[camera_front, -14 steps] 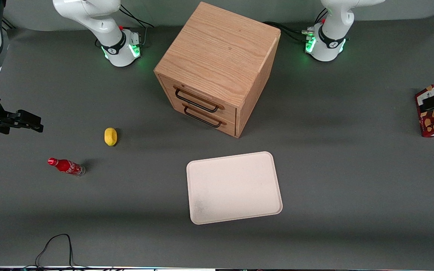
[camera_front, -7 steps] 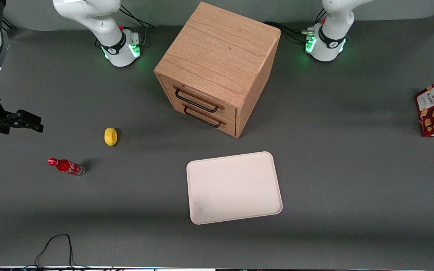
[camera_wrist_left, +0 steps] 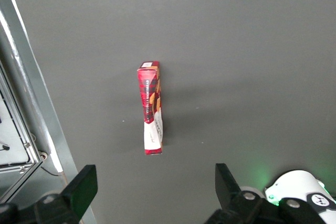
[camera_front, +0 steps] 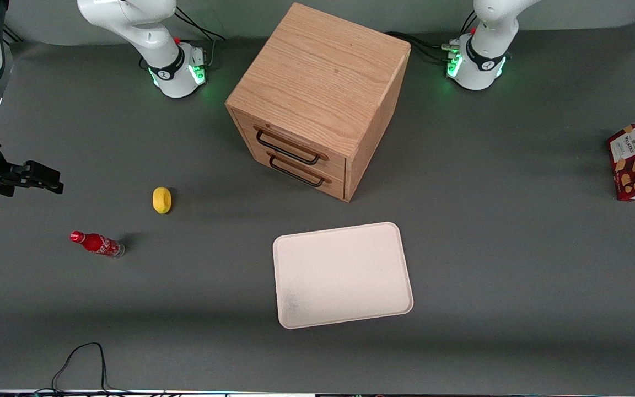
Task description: Place red cookie box on tray
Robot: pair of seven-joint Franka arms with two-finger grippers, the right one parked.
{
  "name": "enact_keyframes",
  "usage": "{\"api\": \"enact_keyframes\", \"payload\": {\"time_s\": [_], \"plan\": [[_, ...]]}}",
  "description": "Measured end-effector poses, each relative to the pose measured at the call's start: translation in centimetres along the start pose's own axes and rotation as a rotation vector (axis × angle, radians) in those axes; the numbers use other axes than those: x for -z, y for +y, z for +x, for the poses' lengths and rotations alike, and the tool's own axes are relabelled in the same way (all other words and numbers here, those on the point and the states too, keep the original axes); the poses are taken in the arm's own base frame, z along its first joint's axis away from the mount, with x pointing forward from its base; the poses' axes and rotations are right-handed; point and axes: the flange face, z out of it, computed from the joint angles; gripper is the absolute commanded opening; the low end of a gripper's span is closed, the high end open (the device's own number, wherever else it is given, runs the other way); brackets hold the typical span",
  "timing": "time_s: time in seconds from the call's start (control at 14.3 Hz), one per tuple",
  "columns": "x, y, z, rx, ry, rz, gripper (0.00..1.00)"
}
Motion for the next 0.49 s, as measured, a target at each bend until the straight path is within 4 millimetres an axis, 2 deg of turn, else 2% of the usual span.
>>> {"api": "enact_keyframes", "payload": {"time_s": [0.28, 0.49], "plan": [[-2.0, -1.4, 0.2, 0.012, -0.002, 0.006, 1.0], [-6.2, -2.1, 0.7, 0.01, -0.005, 0.005, 1.0]]}}
